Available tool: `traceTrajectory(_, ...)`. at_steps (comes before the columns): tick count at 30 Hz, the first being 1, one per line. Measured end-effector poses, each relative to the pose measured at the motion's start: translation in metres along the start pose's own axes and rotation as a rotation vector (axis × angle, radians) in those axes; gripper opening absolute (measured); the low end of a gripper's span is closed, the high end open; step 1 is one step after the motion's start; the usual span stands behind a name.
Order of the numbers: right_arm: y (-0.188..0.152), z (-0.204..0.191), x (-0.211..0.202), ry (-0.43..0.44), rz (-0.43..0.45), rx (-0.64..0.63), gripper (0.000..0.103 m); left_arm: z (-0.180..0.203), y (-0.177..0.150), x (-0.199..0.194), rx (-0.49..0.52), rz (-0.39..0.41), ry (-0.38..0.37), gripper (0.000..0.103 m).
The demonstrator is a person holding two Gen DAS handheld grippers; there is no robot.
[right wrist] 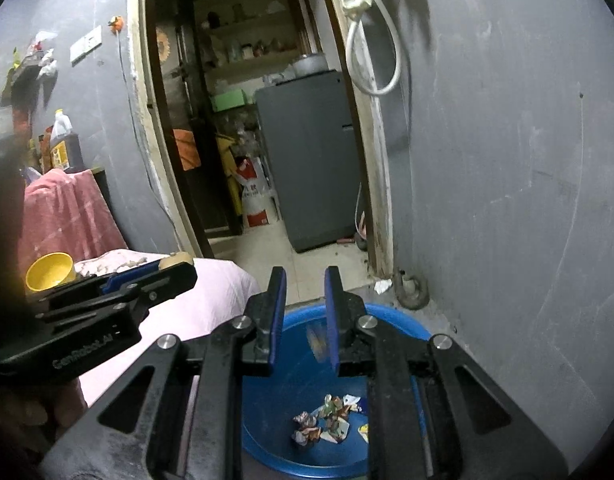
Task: Collect trash
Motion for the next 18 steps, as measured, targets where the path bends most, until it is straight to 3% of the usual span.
traceTrajectory(3, -0.001, 0.003, 0.007, -0.007, -0.030, 0.013, 0.033, -0.003, -0.002, 0.008, -0.011, -0.026, -0.011, 0.038)
traceTrajectory(5, -0.003, 0.005, 0.009, -0.005, -0.039, 0.022, 0.040, -0.002, -0.005, 0.010, -0.011, -0.031, -0.012, 0.039)
traceTrajectory(12, -0.002, 0.004, -0.005, -0.014, -0.023, 0.028, 0.043, -0.007, -0.006, -0.003, -0.038, -0.011, 0.000, 0.039)
traceTrajectory(18, 0.000, -0.007, -0.025, -0.015, 0.006, 0.022, 0.054, -0.015, -0.014, -0.034, -0.075, 0.042, 0.033, 0.051)
Point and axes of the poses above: each gripper's, at about its wrist camera, not at the fingertips, and x roughly the way its jaws point, z to its right, y to its top, the point moved 1 cm from there along x, roughly the way its jaws point, and after that the axes turned 15 degrees about -z, right-handed, at the moved point
